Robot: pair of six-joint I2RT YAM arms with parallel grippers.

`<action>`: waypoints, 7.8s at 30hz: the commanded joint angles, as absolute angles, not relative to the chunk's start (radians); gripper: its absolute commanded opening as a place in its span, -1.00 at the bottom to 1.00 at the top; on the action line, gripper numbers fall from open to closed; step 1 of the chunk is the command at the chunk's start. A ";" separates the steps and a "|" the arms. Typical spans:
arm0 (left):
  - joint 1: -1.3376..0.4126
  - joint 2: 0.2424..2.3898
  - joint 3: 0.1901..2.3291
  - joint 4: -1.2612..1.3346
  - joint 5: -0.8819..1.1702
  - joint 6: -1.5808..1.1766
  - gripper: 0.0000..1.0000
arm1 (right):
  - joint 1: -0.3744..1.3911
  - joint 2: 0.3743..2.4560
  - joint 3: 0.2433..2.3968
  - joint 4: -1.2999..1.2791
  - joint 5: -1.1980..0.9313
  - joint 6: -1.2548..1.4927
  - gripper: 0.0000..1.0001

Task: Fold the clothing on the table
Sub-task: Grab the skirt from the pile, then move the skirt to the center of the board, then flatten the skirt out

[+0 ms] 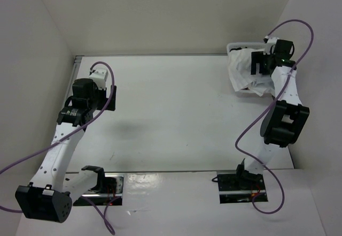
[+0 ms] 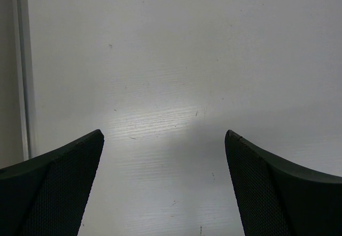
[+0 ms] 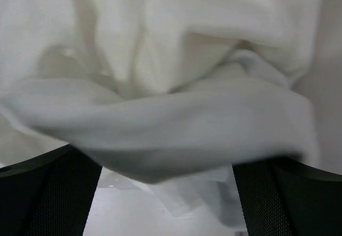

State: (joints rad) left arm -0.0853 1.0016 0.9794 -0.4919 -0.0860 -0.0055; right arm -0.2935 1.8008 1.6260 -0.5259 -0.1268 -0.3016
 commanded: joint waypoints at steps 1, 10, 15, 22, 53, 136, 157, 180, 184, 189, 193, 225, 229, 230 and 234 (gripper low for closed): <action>-0.078 0.990 0.986 -0.440 -0.058 -0.020 1.00 | -0.350 1.707 1.657 -0.479 -0.100 -0.318 0.91; -0.078 0.989 0.968 -0.431 -0.049 -0.020 1.00 | -0.380 1.693 1.680 -0.488 -0.100 -0.341 0.78; -0.078 0.989 0.968 -0.431 -0.049 -0.020 1.00 | -0.380 1.704 1.671 -0.488 -0.118 -0.330 0.69; -0.078 0.989 0.968 -0.431 -0.049 -0.020 1.00 | -0.380 1.746 1.671 -0.479 -0.136 -0.311 0.02; -0.078 0.989 1.006 -0.459 0.020 -0.020 1.00 | -0.033 1.178 1.609 -0.578 -0.672 -0.118 -1.00; -0.348 1.833 1.193 -0.184 0.032 -0.150 0.23 | 0.132 1.413 1.374 -0.558 -0.273 -0.222 0.96; -0.348 1.951 1.272 -0.137 0.066 -0.190 -0.11 | 0.123 1.384 1.342 -0.558 -0.273 -0.241 0.96; -0.207 1.853 1.266 -0.265 0.130 -0.172 -0.83 | 0.310 1.514 1.189 -0.577 -0.163 -0.425 0.96; -0.196 1.833 1.275 -0.275 0.130 -0.172 -0.83 | 0.422 1.526 1.163 -0.511 -0.110 -0.425 0.96; -0.178 1.813 1.284 -0.284 0.130 -0.172 -0.83 | 0.552 1.571 1.175 -0.450 -0.037 -0.403 0.96; -0.178 1.813 1.284 -0.293 0.130 -0.172 -0.83 | 0.675 1.606 1.197 -0.387 0.064 -0.403 0.94; -0.169 1.813 1.302 -0.311 0.140 -0.172 -0.83 | 0.818 1.741 1.250 -0.327 0.133 -0.376 0.73; -0.169 1.813 1.302 -0.311 0.140 -0.172 -0.83 | 0.818 1.759 1.227 -0.307 0.146 -0.396 0.59; -0.169 1.813 1.302 -0.311 0.140 -0.172 -0.83 | 0.818 1.772 1.218 -0.307 0.156 -0.396 0.52; -0.169 1.813 1.302 -0.311 0.140 -0.172 -0.83 | 0.818 1.793 1.218 -0.298 0.167 -0.417 0.34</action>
